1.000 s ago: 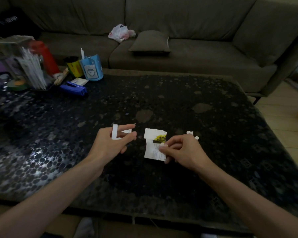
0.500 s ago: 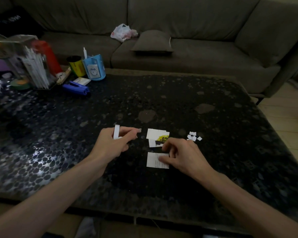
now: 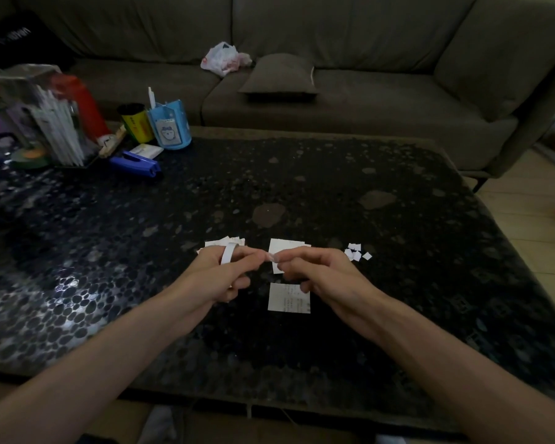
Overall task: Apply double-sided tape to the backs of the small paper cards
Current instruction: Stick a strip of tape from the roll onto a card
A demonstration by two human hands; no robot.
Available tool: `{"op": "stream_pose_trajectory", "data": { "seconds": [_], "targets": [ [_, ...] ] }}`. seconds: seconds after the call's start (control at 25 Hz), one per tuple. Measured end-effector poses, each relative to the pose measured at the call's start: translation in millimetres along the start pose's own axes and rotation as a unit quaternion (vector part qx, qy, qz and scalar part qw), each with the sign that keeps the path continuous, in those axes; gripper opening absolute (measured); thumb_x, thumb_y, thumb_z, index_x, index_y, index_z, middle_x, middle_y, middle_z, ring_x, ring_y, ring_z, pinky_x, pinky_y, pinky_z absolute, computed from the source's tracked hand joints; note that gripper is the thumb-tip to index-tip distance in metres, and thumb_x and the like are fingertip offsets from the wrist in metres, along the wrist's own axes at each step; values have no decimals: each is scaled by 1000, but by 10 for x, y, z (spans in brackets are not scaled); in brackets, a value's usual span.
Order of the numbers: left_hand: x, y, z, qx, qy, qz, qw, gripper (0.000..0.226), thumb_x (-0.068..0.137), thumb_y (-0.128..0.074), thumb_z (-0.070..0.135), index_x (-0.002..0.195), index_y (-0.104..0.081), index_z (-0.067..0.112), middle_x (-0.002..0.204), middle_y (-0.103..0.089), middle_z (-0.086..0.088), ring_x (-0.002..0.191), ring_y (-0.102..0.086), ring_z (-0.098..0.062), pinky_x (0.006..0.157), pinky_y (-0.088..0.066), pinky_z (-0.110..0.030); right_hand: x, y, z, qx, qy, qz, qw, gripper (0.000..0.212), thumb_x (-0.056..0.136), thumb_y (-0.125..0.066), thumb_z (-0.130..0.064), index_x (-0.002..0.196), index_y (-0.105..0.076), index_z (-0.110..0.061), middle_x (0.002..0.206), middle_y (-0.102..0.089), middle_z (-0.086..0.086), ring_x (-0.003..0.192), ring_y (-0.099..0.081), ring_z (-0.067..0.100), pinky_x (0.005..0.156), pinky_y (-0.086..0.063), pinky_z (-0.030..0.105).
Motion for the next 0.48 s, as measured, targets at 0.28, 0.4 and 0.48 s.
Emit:
{"op": "stream_pose_trajectory", "data": {
  "seconds": [0.28, 0.4, 0.48],
  "targets": [
    [24, -26, -49, 14, -12, -14, 1000, 17, 99, -68, 30, 102, -83, 22, 66, -53, 13, 54, -42, -2, 45, -26, -17, -52, 16, -9, 6, -5, 35, 999, 14, 84, -84, -42, 95, -84, -33, 98, -78, -13, 98, -67, 8, 75, -47, 25],
    [30, -24, -57, 13, -13, -20, 1000, 17, 97, -69, 32, 103, -83, 22, 67, -56, 14, 54, -43, -2, 44, -27, -17, -79, 19, -32, 6, 3, 51, 999, 10, 84, -84, -41, 91, -84, -33, 91, -77, -14, 92, -67, 5, 74, -46, 25],
    [31, -22, -55, 20, -15, -23, 999, 19, 96, -70, 34, 104, -83, 23, 65, -56, 15, 54, -43, -2, 44, -27, -16, -85, 41, -36, 4, 6, 67, 998, 7, 86, -83, -39, 88, -84, -33, 88, -77, -14, 86, -67, 2, 72, -47, 23]
  ]
}}
Point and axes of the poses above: each hand's wrist, its own x-axis towards the middle knuckle, its own y-axis out of the back of the hand, z = x × y, the point moved 4 cm from there along x, towards the middle knuckle
